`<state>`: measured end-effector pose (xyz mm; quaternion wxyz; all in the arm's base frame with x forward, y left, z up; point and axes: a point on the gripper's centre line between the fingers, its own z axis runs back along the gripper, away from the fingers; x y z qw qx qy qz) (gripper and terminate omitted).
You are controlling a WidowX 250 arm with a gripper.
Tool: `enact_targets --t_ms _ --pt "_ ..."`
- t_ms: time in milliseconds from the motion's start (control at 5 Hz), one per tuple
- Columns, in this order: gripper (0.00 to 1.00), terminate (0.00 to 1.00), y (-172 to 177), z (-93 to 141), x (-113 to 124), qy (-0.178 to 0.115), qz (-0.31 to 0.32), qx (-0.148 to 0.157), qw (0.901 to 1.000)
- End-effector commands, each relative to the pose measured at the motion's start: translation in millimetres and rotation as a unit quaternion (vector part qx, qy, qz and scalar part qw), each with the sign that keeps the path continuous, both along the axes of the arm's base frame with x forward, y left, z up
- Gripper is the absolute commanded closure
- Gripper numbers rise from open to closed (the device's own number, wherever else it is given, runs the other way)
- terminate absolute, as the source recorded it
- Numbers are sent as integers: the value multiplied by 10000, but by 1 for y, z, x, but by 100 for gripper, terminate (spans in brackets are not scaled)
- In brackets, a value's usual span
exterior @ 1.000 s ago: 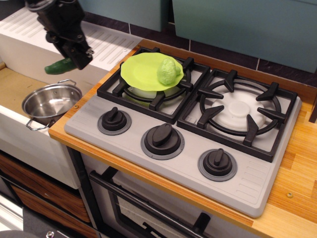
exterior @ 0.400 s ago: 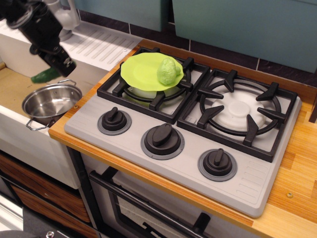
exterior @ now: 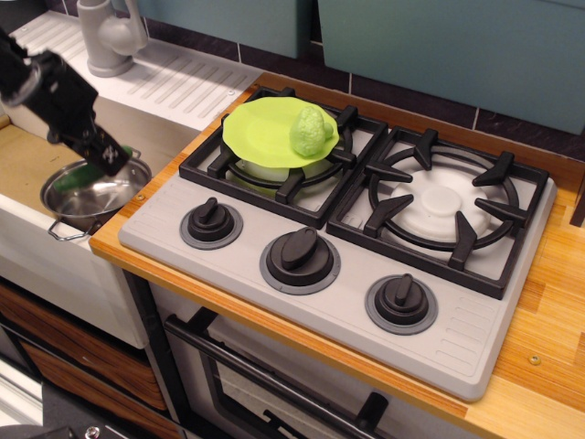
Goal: Put cauliflower on plate and pickle in pot or pan in sink
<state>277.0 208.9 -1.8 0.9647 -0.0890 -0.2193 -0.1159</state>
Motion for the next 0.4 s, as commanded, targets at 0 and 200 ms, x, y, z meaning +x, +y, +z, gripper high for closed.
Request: enact_targets --t_ms 0,200 --pt "0 0 4 -1 10 -307 -128 100 9994" --pt "0 100 2 13 11 -199 -87 187 9996"
